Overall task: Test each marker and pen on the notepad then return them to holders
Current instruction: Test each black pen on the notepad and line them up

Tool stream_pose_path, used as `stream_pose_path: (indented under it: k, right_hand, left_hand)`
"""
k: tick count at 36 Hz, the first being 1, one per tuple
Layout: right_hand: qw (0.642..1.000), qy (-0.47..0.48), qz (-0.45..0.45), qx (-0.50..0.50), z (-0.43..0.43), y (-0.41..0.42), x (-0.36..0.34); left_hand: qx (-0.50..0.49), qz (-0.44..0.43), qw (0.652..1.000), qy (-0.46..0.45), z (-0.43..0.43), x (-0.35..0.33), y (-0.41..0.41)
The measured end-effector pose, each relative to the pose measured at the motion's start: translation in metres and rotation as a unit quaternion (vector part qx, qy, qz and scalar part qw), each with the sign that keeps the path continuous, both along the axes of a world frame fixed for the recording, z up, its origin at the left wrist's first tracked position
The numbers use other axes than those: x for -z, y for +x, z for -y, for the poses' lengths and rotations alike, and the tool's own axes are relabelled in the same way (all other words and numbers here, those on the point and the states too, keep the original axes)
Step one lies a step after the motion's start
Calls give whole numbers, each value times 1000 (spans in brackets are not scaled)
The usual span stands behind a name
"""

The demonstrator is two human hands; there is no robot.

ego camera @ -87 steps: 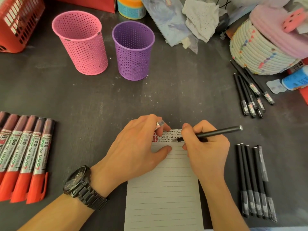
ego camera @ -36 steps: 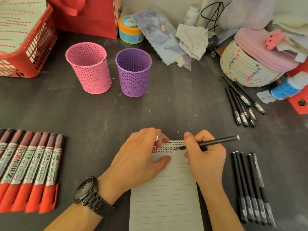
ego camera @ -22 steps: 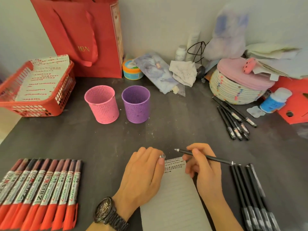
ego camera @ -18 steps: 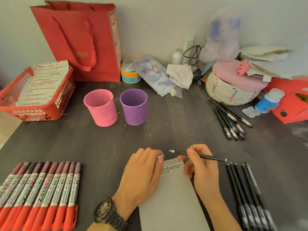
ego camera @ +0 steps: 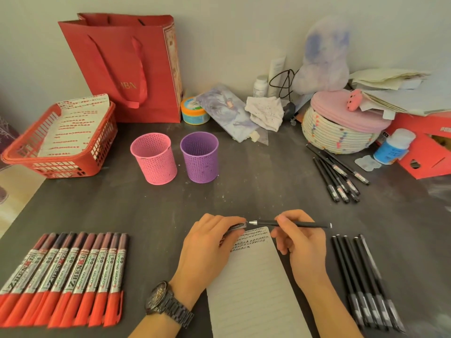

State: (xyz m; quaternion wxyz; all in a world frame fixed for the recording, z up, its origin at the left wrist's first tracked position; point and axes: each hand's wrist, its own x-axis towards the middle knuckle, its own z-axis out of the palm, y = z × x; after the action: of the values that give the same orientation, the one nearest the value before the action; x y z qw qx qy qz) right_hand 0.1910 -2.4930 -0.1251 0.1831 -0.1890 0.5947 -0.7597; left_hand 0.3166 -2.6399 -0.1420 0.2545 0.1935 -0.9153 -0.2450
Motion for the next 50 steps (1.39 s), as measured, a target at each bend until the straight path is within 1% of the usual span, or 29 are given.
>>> stream_pose_path:
  k: [8, 15, 28, 34, 42, 46, 50]
  right_hand:
    - [1000, 6, -13, -13, 0, -1, 4]
    - [996, 62, -59, -24, 0, 2, -1]
    - [985, 139, -98, -14, 5, 4, -5]
    - [985, 141, -97, -19, 4, 3, -6]
    - [981, 156, -108, -38, 4, 3, -6]
    - [980, 158, -115, -42, 6, 4, -7]
    - [981, 153, -114, -41, 7, 5, -9]
  left_hand:
    - [3, -9, 1000, -4, 0, 1, -1]
    - [7, -14, 1000, -17, 1, 4, -1]
    - [31, -7, 999, -18, 1, 1, -1]
    - [28, 18, 999, -2, 1, -1, -1]
    - [21, -25, 999, -35, -3, -3, -2]
    - [23, -37, 999, -15, -4, -4, -1]
    - [24, -44, 999, -17, -5, -6, 0]
